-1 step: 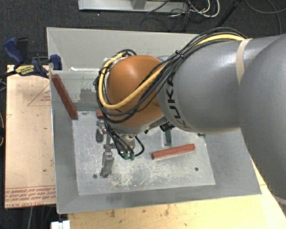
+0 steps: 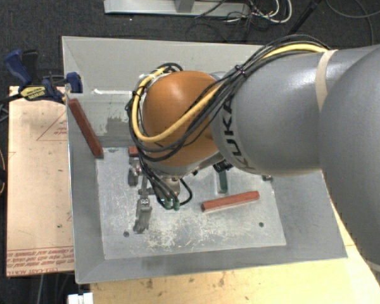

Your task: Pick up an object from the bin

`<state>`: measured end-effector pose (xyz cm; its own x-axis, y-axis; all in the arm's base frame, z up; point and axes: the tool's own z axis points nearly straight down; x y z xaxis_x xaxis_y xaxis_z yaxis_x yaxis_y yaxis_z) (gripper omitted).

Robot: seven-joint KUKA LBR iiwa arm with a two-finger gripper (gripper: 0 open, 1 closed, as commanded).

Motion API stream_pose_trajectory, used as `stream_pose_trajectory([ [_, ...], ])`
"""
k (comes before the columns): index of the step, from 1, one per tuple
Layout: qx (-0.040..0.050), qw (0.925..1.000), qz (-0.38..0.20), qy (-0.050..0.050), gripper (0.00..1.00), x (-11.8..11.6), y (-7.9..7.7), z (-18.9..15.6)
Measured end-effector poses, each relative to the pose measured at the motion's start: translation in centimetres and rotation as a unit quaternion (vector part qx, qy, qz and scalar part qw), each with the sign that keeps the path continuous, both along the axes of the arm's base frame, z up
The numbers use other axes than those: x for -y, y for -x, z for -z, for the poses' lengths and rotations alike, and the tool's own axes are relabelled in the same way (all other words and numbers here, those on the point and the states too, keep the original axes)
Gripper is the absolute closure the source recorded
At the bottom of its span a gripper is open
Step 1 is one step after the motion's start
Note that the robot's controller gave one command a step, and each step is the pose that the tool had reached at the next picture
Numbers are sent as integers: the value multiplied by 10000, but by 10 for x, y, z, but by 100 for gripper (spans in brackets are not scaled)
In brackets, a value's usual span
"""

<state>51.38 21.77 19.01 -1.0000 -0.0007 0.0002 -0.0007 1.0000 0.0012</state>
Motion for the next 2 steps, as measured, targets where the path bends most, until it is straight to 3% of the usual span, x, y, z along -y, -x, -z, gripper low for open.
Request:
stream_pose_trajectory([
  [1,16,9999,-161,-8,0,50,2,32],
  [2,1,10000,25,5,0,71,-50,39],
])
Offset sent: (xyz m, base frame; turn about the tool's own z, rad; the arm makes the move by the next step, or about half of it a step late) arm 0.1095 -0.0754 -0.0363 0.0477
